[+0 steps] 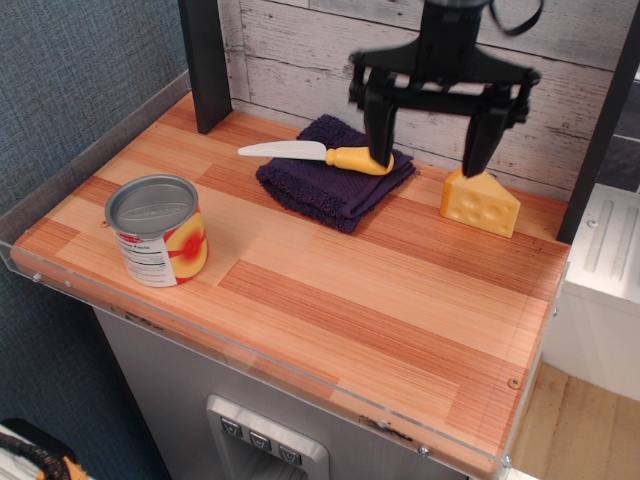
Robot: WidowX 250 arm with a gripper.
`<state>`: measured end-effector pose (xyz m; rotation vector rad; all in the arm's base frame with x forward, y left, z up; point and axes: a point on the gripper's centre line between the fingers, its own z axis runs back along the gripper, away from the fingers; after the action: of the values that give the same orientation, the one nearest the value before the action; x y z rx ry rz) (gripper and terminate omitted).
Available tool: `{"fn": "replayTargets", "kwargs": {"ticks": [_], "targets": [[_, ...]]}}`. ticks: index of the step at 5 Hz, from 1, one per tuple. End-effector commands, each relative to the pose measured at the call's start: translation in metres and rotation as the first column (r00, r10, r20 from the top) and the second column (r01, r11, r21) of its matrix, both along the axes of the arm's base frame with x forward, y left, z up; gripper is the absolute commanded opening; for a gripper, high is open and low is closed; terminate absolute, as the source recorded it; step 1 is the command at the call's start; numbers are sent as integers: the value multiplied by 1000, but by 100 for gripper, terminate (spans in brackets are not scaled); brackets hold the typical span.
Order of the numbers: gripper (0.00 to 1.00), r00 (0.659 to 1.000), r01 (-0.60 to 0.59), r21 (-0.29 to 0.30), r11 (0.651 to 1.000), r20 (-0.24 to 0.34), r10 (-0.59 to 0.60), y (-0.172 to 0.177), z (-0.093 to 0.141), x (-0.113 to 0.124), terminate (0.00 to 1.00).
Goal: PICK UP THE CAKE AND PUT ANOTHER SIDE OF THE TABLE
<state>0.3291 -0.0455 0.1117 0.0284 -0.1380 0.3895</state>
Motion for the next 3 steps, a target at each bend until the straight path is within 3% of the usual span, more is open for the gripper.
{"fn": "replayTargets", "kwargs": {"ticks": [1,3], "targets": [[100,934,-326,-74,942,131,333,-4,8,30,0],[100,917,-384,-111,916,70,393,-15,-9,79,0]]}}
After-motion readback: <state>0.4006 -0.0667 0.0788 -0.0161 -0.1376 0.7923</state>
